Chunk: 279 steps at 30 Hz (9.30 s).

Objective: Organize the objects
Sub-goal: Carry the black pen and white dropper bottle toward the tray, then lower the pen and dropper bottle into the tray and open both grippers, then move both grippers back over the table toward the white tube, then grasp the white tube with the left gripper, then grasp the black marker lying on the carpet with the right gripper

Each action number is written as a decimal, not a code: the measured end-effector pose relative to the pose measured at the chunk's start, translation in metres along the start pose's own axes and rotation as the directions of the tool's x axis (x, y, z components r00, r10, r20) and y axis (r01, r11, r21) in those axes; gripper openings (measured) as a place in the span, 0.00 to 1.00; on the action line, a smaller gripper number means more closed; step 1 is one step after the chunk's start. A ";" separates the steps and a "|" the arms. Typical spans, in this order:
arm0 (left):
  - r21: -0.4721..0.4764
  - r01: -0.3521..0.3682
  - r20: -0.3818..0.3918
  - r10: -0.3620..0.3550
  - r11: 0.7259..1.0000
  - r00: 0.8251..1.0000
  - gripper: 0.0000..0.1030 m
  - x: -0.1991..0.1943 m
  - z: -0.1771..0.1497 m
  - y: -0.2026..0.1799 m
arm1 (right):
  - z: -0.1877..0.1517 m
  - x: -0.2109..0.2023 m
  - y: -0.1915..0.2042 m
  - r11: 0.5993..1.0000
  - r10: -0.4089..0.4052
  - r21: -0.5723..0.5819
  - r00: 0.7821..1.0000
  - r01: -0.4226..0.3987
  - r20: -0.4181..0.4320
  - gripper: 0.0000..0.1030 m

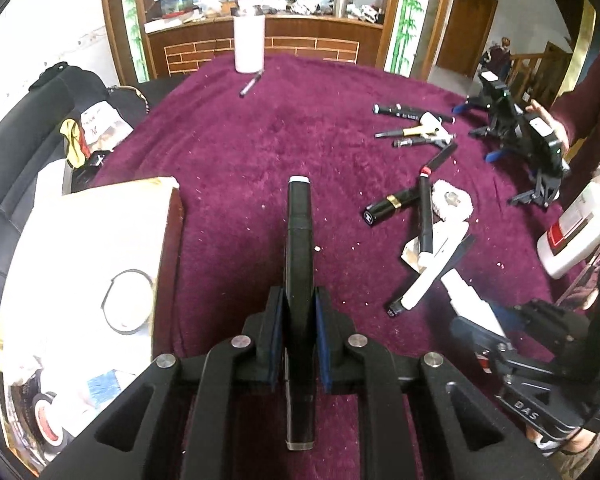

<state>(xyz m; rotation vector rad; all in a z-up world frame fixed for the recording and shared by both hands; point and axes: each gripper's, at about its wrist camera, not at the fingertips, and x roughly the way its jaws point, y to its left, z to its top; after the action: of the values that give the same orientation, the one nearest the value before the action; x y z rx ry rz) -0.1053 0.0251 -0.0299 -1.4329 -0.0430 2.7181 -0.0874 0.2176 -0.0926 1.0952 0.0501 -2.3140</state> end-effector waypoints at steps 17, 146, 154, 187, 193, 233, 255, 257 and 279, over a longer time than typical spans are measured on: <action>-0.077 0.003 0.072 0.003 0.997 0.997 0.14 -0.047 -0.010 0.042 | 0.003 -0.009 0.020 1.000 0.006 -0.030 1.000 -0.007 -0.005 0.31; -0.238 -0.071 0.072 0.091 0.969 0.993 0.50 -0.039 -0.020 0.139 | 0.075 0.022 0.111 0.988 0.088 -0.131 0.996 -0.084 0.026 0.92; -0.146 -0.051 0.073 0.062 0.988 0.995 0.54 -0.036 0.000 0.075 | 0.059 0.004 0.039 1.000 0.013 -0.009 1.000 -0.013 0.028 0.97; 0.012 0.075 -0.037 -0.074 0.997 0.997 0.59 0.033 0.016 -0.043 | 0.047 -0.013 -0.070 0.967 -0.109 0.231 0.994 0.103 0.012 1.00; 0.066 0.103 -0.068 -0.098 0.993 0.993 0.60 0.040 0.013 -0.052 | 0.046 -0.016 -0.080 0.955 -0.140 0.267 0.990 0.127 0.029 1.00; 0.249 0.227 -0.224 -0.172 0.941 0.959 0.13 0.097 0.011 -0.126 | 0.043 -0.004 -0.092 0.939 -0.166 0.304 0.986 0.161 -0.007 1.00; 0.205 0.150 -0.193 -0.110 0.967 0.975 0.12 0.074 -0.018 -0.089 | 0.042 -0.003 -0.091 0.940 -0.177 0.295 0.984 0.173 -0.011 0.99; 0.177 0.148 -0.199 -0.112 0.973 0.974 0.12 0.065 -0.028 -0.075 | 0.041 0.000 -0.089 0.943 -0.169 0.286 0.985 0.168 -0.022 0.95; 0.193 0.112 -0.169 -0.080 0.975 0.982 0.12 0.050 -0.045 -0.058 | 0.034 0.050 -0.023 0.931 -0.340 0.089 0.928 0.355 -0.151 0.22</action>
<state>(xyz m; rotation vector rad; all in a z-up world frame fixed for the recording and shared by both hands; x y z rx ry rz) -0.0930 0.0863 -0.0930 -1.5396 0.1627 2.4409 -0.1478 0.2038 -0.1109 1.3943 0.1785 -2.5776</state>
